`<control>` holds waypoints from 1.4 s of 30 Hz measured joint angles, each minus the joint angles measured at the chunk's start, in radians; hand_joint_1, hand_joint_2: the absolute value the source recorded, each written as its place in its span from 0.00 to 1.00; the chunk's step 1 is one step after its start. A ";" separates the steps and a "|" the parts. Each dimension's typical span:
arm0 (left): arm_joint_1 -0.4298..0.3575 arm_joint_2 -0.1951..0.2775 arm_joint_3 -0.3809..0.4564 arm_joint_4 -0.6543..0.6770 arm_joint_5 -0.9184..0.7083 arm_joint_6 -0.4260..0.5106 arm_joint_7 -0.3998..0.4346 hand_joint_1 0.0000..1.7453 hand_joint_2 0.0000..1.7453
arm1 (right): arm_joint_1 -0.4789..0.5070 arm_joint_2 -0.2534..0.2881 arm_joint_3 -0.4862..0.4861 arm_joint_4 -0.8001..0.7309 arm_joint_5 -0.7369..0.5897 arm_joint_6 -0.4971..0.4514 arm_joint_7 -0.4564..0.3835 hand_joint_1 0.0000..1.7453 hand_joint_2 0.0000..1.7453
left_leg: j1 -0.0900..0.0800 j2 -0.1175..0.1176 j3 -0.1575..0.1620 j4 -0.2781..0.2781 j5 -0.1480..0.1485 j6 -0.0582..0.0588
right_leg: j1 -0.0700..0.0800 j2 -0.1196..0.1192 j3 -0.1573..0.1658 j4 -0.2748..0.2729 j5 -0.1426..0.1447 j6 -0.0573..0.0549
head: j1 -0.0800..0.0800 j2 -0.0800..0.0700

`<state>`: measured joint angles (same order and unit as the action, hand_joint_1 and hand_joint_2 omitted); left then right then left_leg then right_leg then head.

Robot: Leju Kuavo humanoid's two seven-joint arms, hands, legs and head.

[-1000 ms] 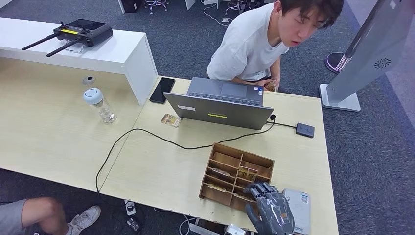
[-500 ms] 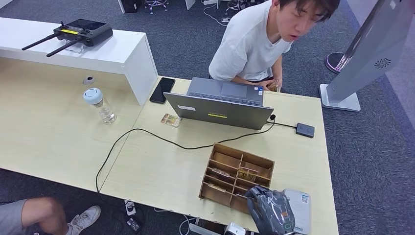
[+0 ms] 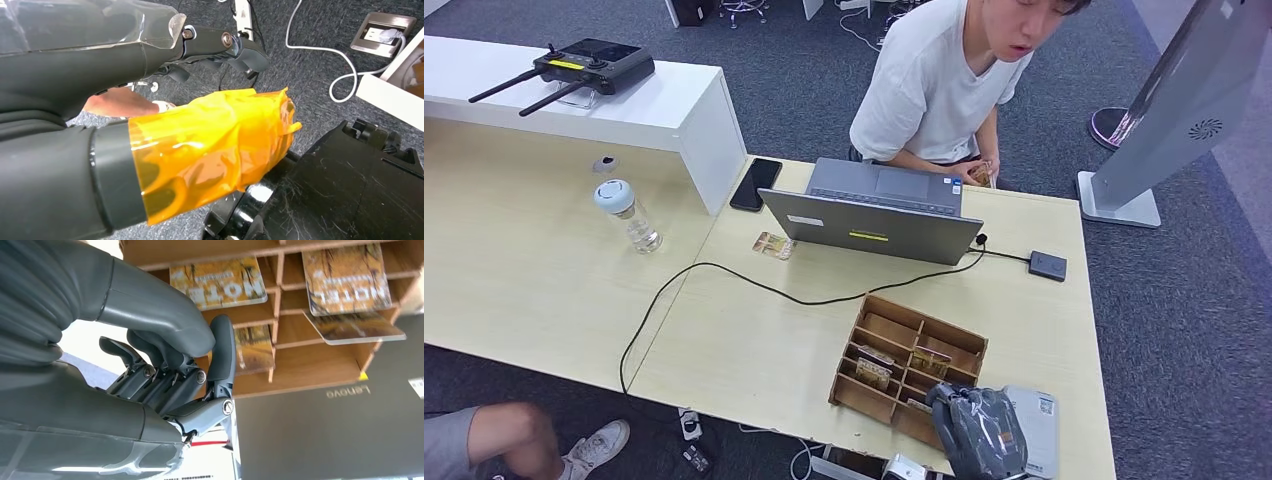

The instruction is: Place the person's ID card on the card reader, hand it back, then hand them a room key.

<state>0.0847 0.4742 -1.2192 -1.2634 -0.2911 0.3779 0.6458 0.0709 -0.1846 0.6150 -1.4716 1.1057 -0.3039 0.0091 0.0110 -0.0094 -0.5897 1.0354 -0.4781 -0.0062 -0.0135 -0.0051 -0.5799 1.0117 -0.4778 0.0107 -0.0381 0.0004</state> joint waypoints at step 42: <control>0.001 0.003 -0.020 0.000 0.020 0.031 0.006 0.00 0.00 | 0.043 -0.021 -0.019 -0.116 -0.036 -0.010 -0.030 0.13 1.00 | 0.000 0.000 0.000 0.000 0.000 0.000 | 0.000 0.000 0.000 0.000 0.000 0.000 | 0.000 0.000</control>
<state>0.0855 0.4767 -1.2393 -1.2634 -0.2714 0.4090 0.6523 0.1135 -0.2052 0.5962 -1.5872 1.0698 -0.3136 -0.0208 0.0110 -0.0094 -0.5898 1.0354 -0.4781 -0.0062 -0.0135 -0.0050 -0.5800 1.0116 -0.4779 0.0107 -0.0381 0.0004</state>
